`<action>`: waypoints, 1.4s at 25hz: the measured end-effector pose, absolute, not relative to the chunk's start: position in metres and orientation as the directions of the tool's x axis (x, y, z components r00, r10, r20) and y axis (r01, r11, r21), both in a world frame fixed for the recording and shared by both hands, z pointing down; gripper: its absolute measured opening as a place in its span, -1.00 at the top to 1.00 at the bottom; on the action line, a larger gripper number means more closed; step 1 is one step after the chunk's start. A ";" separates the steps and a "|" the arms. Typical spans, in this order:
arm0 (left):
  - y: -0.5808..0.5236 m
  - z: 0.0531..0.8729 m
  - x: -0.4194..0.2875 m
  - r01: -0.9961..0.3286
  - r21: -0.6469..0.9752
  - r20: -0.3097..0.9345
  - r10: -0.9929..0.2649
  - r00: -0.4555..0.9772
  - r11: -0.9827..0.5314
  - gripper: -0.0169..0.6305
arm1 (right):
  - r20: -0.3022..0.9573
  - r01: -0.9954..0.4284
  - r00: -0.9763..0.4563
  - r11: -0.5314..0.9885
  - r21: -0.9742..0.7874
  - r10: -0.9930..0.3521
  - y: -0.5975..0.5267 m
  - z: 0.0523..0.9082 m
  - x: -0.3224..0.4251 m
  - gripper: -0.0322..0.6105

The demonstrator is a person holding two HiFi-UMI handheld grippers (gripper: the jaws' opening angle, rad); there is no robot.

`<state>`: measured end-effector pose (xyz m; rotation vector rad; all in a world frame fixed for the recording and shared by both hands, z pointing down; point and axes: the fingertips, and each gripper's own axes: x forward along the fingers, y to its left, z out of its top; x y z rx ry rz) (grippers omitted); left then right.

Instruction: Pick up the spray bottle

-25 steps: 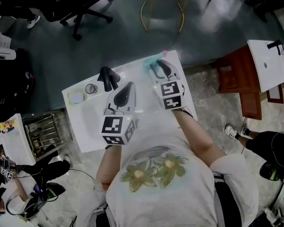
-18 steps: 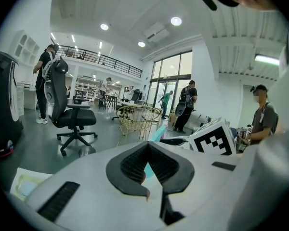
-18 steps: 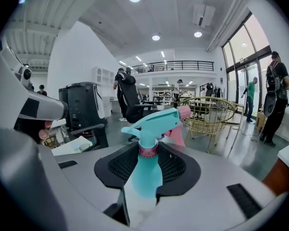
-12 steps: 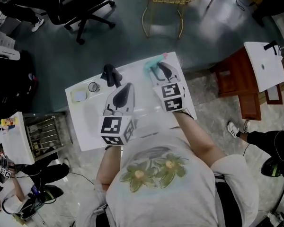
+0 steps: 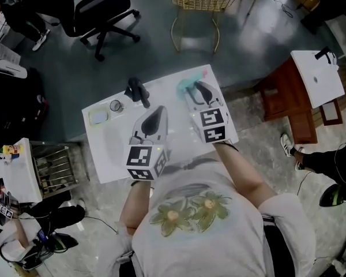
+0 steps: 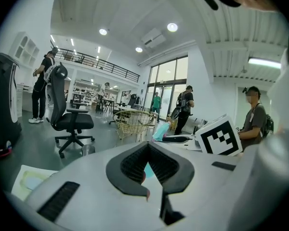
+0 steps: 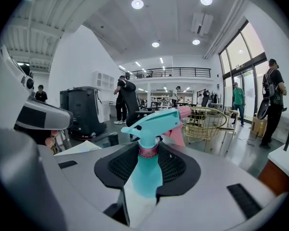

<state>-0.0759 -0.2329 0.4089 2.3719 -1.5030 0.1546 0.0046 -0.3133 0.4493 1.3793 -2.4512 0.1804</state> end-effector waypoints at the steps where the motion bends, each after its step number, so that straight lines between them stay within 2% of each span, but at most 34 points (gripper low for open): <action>1: -0.229 0.407 -0.075 -0.894 0.216 0.259 -0.860 0.440 -0.393 0.92 | 0.336 -0.851 -0.480 0.524 0.047 -0.810 -0.308 0.448 0.006 0.48; 22: -0.079 0.402 -0.063 -0.897 0.243 0.259 -0.867 0.426 -0.368 0.92 | 0.323 -0.842 -0.493 0.537 0.057 -0.808 -0.167 0.434 0.020 0.48; 35: -0.027 0.388 -0.053 -0.908 0.241 0.230 -0.889 0.396 -0.342 0.92 | 0.287 -0.811 -0.541 0.581 0.073 -0.791 -0.109 0.407 0.028 0.48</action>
